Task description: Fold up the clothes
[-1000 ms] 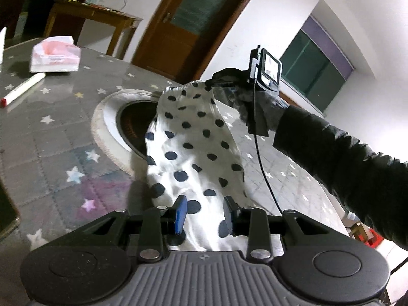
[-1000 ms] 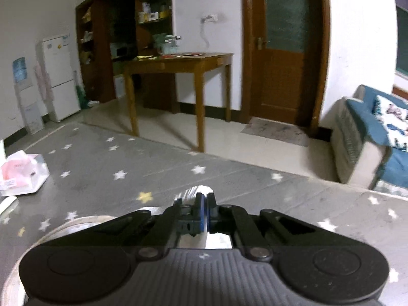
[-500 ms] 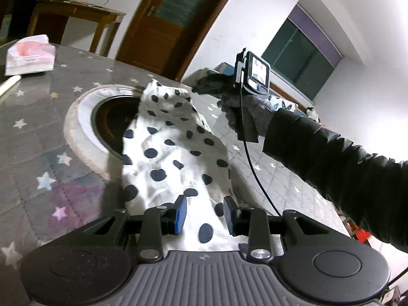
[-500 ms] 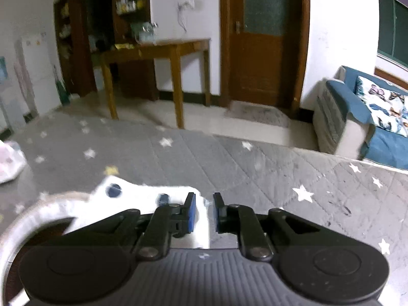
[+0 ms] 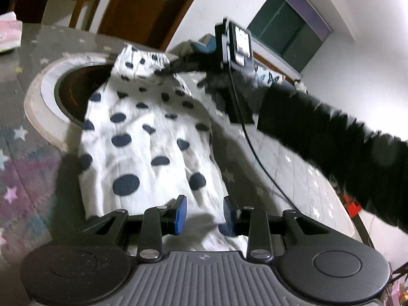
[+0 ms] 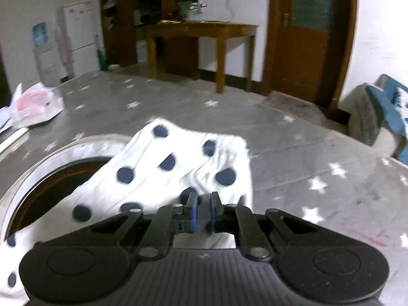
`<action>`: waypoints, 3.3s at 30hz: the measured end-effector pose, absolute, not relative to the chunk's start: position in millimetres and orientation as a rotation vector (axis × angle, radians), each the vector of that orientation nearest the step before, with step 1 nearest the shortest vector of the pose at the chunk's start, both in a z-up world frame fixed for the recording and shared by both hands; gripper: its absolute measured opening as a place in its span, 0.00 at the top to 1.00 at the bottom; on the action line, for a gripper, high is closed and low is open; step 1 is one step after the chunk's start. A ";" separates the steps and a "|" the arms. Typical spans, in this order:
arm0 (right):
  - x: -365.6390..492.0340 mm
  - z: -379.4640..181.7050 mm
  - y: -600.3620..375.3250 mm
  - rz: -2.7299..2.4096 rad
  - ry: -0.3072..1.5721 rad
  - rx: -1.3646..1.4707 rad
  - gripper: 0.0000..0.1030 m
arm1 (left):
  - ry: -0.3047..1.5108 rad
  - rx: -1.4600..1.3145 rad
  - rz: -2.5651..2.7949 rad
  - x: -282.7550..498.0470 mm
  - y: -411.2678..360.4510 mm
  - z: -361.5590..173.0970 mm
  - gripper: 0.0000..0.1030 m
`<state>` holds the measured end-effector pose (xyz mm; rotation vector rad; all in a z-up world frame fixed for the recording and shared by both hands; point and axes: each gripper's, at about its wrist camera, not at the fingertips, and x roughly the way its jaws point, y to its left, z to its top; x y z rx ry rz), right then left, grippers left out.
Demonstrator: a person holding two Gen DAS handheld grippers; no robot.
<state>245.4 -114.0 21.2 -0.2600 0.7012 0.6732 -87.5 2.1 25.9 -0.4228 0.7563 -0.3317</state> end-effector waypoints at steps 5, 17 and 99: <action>265.5 28.7 -114.8 0.601 0.689 -0.208 0.72 | 0.773 -0.421 -0.338 -88.4 2.0 22.3 0.67; 274.1 29.4 -113.8 0.658 0.716 -0.136 0.63 | 0.753 -0.429 -0.330 -81.8 6.9 31.0 0.66; 244.0 32.8 -130.1 0.630 0.690 -0.112 0.64 | 0.711 -0.400 -0.247 -82.5 20.6 29.6 0.57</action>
